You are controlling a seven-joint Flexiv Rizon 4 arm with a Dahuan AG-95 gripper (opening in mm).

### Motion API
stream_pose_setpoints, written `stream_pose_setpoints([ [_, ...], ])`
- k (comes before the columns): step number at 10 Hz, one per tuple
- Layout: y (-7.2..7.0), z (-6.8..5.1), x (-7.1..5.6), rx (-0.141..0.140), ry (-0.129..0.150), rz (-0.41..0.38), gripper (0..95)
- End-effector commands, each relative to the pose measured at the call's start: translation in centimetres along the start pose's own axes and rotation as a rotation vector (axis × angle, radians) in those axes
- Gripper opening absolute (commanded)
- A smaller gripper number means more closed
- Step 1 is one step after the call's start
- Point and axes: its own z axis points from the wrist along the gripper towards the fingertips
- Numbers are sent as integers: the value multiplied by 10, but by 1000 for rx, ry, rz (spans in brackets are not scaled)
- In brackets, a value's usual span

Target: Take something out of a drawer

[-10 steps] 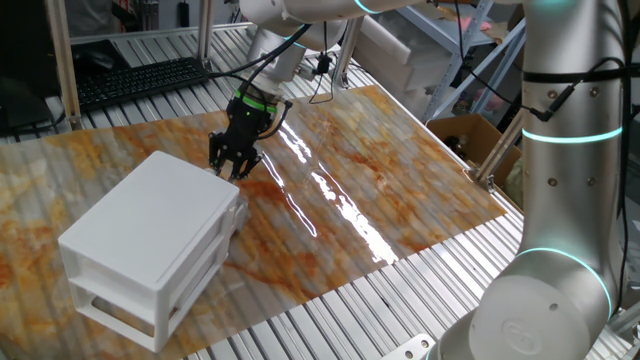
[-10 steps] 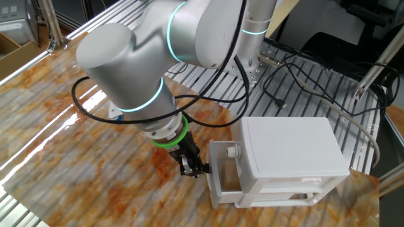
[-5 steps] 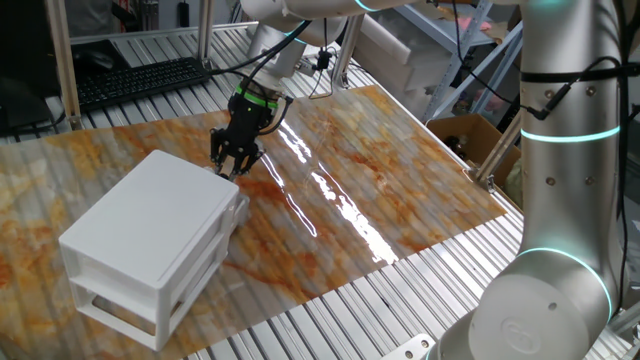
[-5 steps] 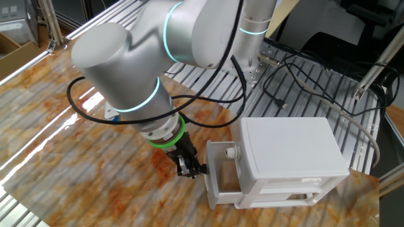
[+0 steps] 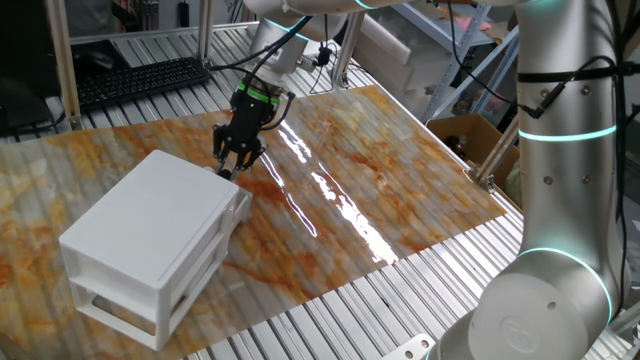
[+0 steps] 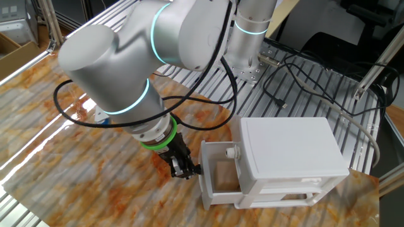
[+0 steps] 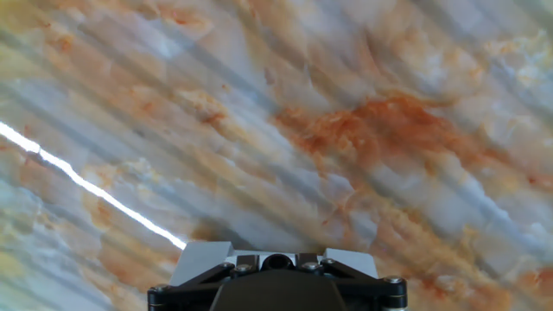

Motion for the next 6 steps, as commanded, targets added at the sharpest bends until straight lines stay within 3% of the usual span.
stream_pose_setpoints([
  [1, 0, -2, -2, 3, 10, -8, 0],
  [3, 0, 0, -3, -6, 20, -12, 0],
  [6, 2, -1, -6, -4, 6, -29, 0],
])
